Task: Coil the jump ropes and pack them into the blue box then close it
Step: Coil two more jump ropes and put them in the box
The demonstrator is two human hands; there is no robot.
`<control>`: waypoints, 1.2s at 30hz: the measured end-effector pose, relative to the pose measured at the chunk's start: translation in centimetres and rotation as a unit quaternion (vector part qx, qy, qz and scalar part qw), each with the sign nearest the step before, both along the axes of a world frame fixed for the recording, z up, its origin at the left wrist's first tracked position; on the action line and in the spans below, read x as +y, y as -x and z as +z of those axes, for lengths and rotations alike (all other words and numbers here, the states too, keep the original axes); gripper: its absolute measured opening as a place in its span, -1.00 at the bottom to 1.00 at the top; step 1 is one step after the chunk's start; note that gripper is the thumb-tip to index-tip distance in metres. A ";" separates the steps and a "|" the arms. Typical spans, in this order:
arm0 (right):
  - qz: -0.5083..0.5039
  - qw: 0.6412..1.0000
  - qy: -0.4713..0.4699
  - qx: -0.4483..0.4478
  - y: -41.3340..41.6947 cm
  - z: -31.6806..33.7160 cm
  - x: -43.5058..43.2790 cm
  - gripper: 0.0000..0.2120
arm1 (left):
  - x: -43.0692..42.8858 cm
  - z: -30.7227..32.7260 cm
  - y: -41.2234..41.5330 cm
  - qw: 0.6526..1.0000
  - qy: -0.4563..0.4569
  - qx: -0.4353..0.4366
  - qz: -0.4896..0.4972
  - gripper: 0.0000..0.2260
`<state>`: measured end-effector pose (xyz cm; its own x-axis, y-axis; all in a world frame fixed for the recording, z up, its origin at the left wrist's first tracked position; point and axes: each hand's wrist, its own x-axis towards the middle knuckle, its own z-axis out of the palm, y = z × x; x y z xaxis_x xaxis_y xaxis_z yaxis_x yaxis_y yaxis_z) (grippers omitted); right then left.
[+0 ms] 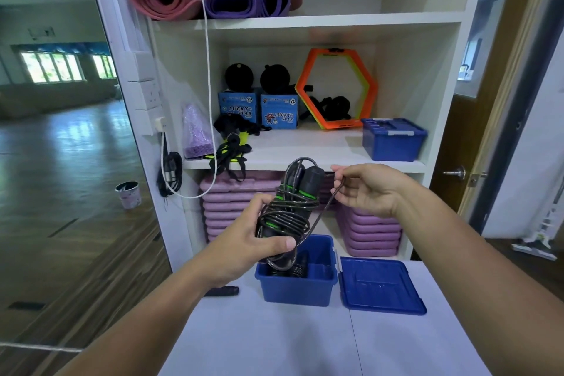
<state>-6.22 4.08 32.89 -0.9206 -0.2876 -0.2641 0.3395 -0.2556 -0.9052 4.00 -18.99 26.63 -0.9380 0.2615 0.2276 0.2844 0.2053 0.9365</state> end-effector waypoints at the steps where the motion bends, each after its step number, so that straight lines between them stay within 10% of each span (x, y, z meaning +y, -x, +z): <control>1: 0.009 1.000 0.004 -0.013 0.1 0.1 0.0 -0.84 | -0.2 0.2 -0.1 1.000 0.011 0.013 -0.005 -0.56; 14: 0.063 0.979 -0.186 0.059 -0.3 1.8 -0.9 -0.84 | -0.5 3.1 -0.8 0.910 0.403 0.074 -0.059 -0.41; 22: 0.020 0.937 -0.315 0.151 -0.3 2.3 -0.7 -0.81 | -0.5 2.5 -0.1 0.884 0.459 0.090 -0.024 -0.05; 30: 0.003 0.912 -0.349 0.214 -2.0 3.4 -1.8 -0.81 | -0.4 0.9 2.3 0.843 0.515 0.152 0.025 -0.27; 36: 0.039 0.879 -0.379 0.286 -4.5 3.1 -2.2 -0.73 | -1.4 0.7 3.8 0.889 0.426 0.149 0.073 -0.34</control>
